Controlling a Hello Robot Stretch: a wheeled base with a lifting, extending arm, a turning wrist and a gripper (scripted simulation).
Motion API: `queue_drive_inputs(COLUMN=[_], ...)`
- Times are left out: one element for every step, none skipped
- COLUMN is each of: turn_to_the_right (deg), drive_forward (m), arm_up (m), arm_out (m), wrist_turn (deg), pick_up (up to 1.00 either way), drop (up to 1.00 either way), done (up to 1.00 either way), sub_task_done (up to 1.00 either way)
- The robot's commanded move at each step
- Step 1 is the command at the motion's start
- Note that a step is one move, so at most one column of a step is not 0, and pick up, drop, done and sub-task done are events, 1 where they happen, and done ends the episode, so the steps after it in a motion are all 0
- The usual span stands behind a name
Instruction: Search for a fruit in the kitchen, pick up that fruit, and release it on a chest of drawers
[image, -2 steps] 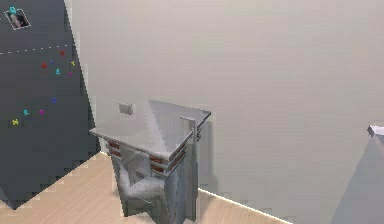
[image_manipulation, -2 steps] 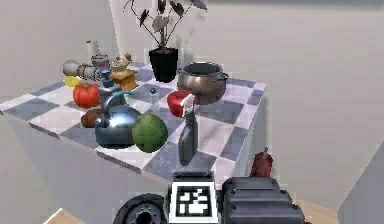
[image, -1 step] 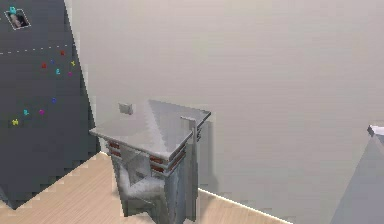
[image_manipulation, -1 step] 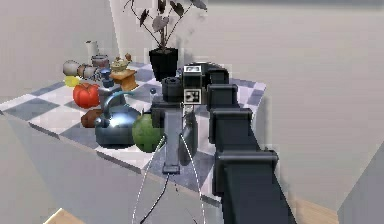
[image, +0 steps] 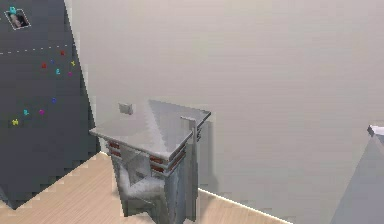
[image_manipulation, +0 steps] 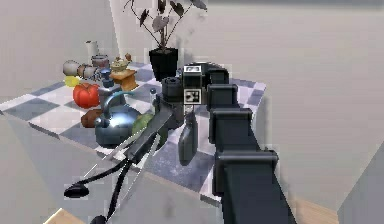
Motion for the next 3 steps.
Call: queue_drive_inputs(turn_to_the_right=[0.0,0.0,0.0], drive_forward=[0.00,0.00,0.00], arm_up=[0.00,0.00,0.00], arm_out=[0.00,0.00,0.00], wrist_turn=[45.0,45.0,9.0], pick_up=[0.00,0.00,0.00], drop=[0.00,0.00,0.00], done=[0.00,0.00,0.00], sub_task_done=[0.00,0.00,0.00])
